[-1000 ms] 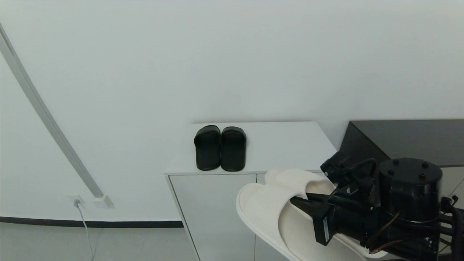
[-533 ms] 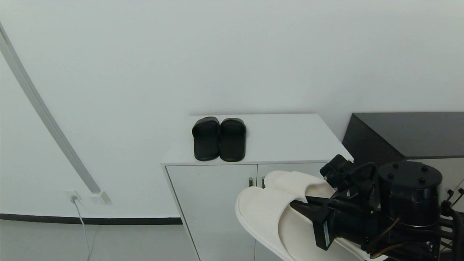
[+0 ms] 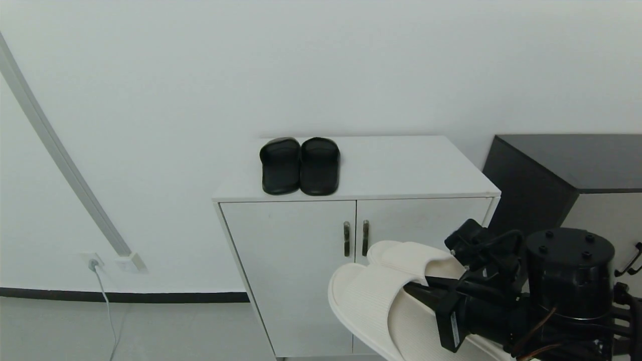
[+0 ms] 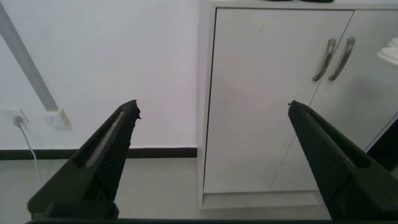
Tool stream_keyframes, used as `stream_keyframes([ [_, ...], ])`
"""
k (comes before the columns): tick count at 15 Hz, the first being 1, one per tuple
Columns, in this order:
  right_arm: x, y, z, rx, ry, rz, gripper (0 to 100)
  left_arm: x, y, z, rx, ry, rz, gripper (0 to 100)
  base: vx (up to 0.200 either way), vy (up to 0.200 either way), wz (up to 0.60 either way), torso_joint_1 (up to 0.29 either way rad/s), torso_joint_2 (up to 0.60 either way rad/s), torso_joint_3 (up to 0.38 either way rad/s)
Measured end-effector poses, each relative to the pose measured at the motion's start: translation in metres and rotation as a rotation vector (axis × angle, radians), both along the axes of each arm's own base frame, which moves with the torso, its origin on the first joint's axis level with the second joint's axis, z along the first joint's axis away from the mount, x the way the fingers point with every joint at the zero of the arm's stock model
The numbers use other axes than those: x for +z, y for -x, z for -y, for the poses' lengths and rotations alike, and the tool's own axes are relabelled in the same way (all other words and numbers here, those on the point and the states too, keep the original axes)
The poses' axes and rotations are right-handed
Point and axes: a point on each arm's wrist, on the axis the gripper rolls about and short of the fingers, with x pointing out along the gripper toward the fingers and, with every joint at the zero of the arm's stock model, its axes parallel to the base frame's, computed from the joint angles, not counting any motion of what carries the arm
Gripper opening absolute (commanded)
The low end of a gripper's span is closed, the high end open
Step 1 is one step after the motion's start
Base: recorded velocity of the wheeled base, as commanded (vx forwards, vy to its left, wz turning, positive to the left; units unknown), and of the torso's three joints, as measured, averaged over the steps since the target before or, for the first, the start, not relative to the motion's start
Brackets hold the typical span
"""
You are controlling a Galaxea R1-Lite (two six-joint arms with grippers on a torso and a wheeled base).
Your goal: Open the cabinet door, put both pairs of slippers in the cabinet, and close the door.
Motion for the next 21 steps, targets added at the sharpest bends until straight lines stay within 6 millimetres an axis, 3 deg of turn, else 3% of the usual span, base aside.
stream_keyframes([
  [12,-0.0010,0.0028,-0.0008,0.011,0.003,-0.003,0,0.0000,0.0000,0.0000,-0.002,-0.003,0.000,100,0.000,0.000,0.00,-0.166,0.49,0.325],
  [21,-0.0061,0.0040,-0.0025,0.021,0.018,-0.018,0,-0.0001,0.0000,0.0001,-0.003,-0.009,-0.001,100,0.000,0.000,0.00,-0.064,0.45,0.381],
])
